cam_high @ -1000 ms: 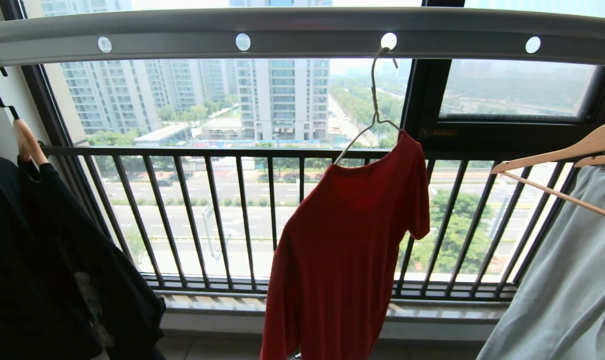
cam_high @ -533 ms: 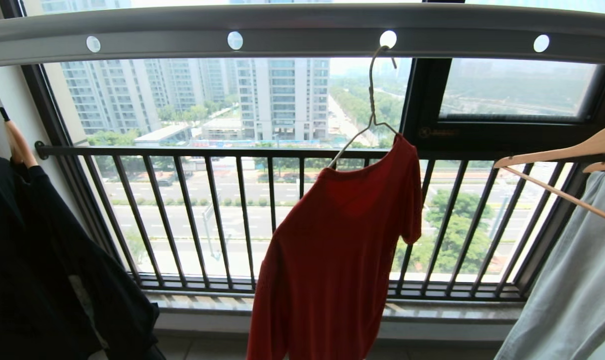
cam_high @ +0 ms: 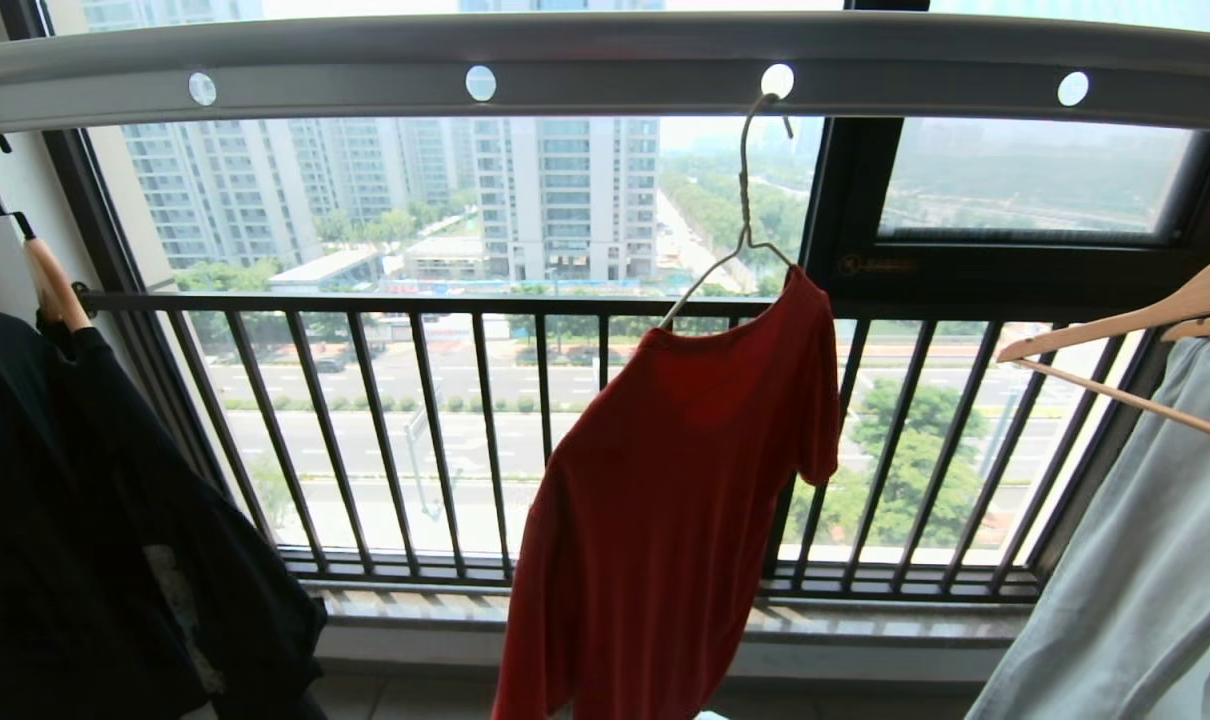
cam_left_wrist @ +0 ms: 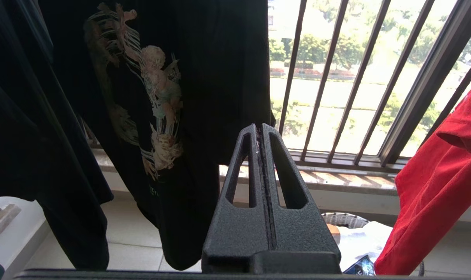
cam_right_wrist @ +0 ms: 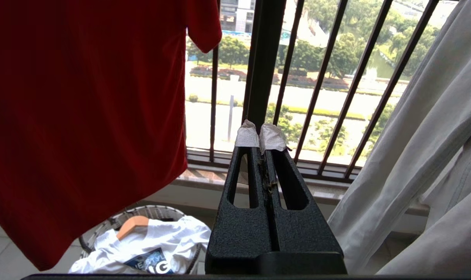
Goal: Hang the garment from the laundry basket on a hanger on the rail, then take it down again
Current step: Take the clothes off the clothes rack
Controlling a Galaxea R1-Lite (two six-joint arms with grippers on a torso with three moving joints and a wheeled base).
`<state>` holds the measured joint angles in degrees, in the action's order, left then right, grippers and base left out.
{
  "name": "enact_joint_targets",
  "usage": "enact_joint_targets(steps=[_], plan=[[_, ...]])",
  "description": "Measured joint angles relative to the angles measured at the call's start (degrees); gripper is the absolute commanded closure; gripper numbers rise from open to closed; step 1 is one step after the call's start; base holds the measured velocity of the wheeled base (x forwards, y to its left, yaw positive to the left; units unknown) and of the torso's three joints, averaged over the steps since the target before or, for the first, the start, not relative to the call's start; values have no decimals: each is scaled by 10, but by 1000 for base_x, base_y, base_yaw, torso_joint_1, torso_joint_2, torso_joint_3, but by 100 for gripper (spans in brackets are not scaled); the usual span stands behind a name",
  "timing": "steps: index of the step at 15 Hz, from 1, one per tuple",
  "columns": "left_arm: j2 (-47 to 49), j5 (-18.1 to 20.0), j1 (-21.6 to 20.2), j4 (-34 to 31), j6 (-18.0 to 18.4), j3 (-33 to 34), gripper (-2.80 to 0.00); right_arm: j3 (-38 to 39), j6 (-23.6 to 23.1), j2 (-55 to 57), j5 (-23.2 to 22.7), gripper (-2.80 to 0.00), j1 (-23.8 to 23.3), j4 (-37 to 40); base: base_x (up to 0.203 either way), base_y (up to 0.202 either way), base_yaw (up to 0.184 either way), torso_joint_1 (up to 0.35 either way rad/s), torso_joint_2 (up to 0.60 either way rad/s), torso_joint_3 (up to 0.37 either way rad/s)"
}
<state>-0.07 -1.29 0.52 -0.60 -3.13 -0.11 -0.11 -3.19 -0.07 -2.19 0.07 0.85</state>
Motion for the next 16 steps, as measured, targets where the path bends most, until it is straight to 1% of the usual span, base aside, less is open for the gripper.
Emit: enact_joint_targets(steps=[7,9,12,16], plan=[[0,0,0,0,0,0,0,-8,-2,0,0,0,0,11,0,0,0,0,0,0],[0,0,0,0,0,0,0,-51,-2,8,-2,0,0,28,0,0,0,0,0,0],[0,0,0,0,0,0,0,-141,-2,52,-9,0,0,62,0,0,0,0,0,0],[0,0,0,0,0,0,0,-231,-2,123,-14,0,1,70,0,0,0,0,0,0]])
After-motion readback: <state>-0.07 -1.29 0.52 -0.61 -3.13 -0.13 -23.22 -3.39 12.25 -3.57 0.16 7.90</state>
